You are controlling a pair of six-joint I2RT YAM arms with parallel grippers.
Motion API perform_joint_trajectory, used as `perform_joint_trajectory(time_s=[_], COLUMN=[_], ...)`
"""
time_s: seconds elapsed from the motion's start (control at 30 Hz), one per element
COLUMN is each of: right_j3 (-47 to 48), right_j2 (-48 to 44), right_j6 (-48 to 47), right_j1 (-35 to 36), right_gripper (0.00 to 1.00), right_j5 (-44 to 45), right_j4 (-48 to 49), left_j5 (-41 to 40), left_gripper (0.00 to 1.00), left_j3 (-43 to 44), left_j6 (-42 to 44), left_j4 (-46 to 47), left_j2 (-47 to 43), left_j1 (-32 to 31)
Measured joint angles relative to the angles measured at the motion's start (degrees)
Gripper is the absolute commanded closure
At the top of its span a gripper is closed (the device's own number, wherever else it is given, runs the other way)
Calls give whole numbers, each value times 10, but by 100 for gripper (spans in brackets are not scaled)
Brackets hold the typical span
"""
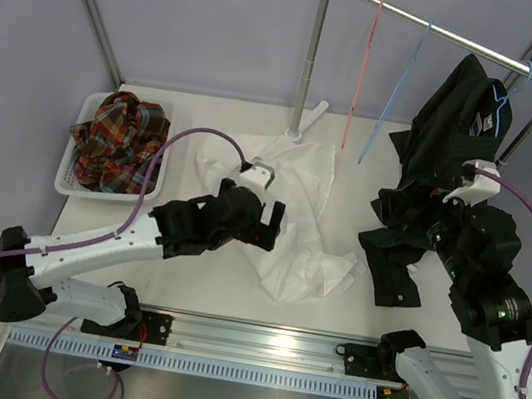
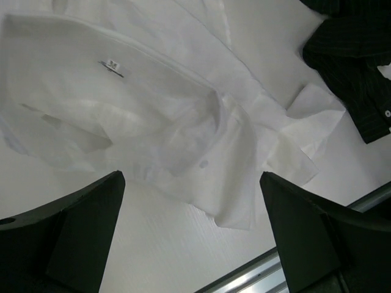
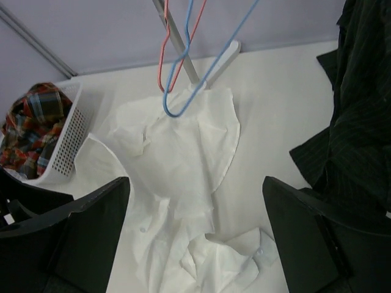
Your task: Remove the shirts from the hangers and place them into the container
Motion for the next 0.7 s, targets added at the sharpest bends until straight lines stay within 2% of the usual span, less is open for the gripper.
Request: perform_joint_trajectory(time_s=[0.13, 0.23, 0.43, 0.7], right_j3=[-67, -104, -141, -171], right_j2=[-18, -36, -80, -119], right_j6=[5, 9, 15, 14], right_j1=[0, 0, 0, 0], right_gripper=[1, 1, 1, 1], right_j5=[-26, -43, -68, -79], right_j4=[0, 0, 1, 1], left_j5=[-61, -93, -137, -152], left_gripper=[1, 1, 1, 2], left_j3=[7, 21, 38, 76], left_j6=[-50, -78, -111, -135], left_j4=[1, 6, 38, 75], left_j2=[67, 136, 251, 353], left_j1=[-77, -99, -87, -27])
